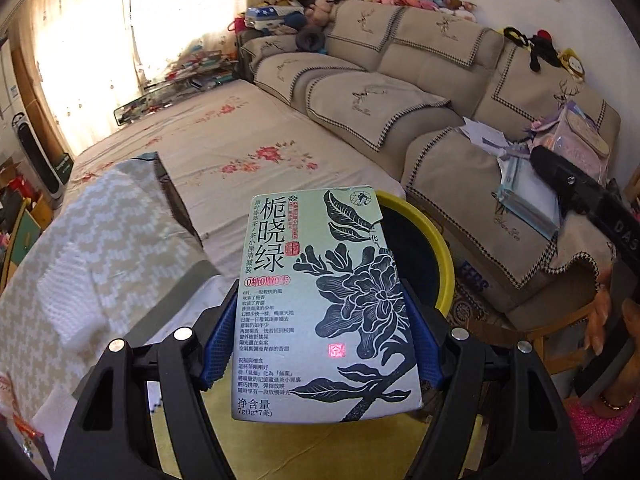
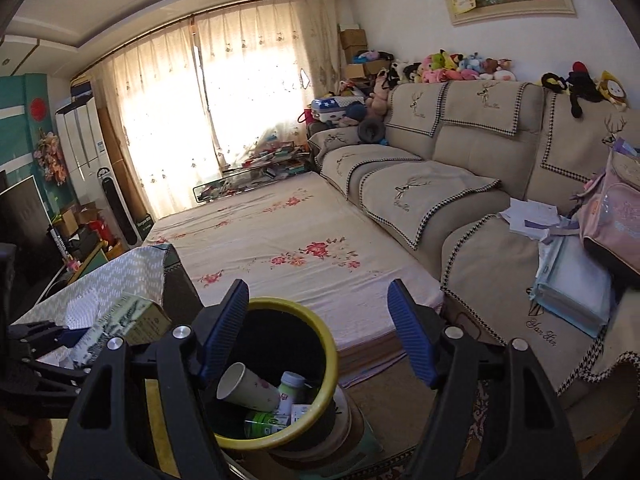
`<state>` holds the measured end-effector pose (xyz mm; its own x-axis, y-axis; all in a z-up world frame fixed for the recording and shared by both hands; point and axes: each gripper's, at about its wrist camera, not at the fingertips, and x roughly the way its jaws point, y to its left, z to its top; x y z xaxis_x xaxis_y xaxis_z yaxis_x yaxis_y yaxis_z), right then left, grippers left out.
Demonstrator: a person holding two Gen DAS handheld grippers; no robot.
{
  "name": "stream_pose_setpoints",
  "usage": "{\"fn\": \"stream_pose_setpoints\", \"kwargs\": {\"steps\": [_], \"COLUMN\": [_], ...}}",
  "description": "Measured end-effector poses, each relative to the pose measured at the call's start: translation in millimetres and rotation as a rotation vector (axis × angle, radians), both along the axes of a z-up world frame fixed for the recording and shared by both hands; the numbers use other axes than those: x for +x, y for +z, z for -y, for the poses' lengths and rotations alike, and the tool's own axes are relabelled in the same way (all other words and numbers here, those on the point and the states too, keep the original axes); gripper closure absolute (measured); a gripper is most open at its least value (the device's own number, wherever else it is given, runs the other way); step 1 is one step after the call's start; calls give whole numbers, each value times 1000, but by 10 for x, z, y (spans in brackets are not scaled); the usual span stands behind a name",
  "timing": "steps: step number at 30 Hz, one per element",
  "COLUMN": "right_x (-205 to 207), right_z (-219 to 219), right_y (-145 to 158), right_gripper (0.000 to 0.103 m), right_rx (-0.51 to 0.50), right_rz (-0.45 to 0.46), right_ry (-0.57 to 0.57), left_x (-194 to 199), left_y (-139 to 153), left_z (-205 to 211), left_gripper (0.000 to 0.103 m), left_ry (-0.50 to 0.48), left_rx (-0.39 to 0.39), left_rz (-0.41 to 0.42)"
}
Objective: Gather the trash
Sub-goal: 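Carry the tea box with the left gripper into the bin and release, then reach the right gripper to the white foam net and grasp it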
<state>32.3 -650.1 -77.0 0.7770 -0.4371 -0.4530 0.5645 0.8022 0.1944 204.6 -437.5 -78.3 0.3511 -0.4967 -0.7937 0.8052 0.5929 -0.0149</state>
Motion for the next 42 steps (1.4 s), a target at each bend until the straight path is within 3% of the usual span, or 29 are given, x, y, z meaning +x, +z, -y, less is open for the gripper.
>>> {"fn": "stream_pose_setpoints", "kwargs": {"steps": [4,6,10,14,19,24,34,38,42], "right_x": [-81,-86,-30,71,262,637,1907,2432,2940], "right_z": [69,80,46,-57,-289,-668,-1889,-2359,-2710], "right_y": [10,22,12,-9,0,12,-70,-17,-59], "right_gripper": [35,34,34,34,33,33,33,33,33], "right_rx": [6,12,18,28,21,44,137,79,10], "right_rz": [14,22,15,6,-10,-35,-152,-198,-255], "right_ry": [-5,-1,15,35,93,256,656,712,733], "left_x": [100,140,230,247,211,258,376,451,543], "left_y": [-247,-292,-215,-18,427,665,578,365,168], "left_z": [411,525,421,103,-713,-1773,-3868,-4422,-4738], "left_gripper": [30,29,12,10,10,8,5,5,5], "left_ry": [1,23,66,69,165,344,674,780,858], "left_rx": [45,43,-26,-80,-292,-394,-377,-331,-350], "left_rz": [-46,-31,-16,39,132,217,409,512,503]}}
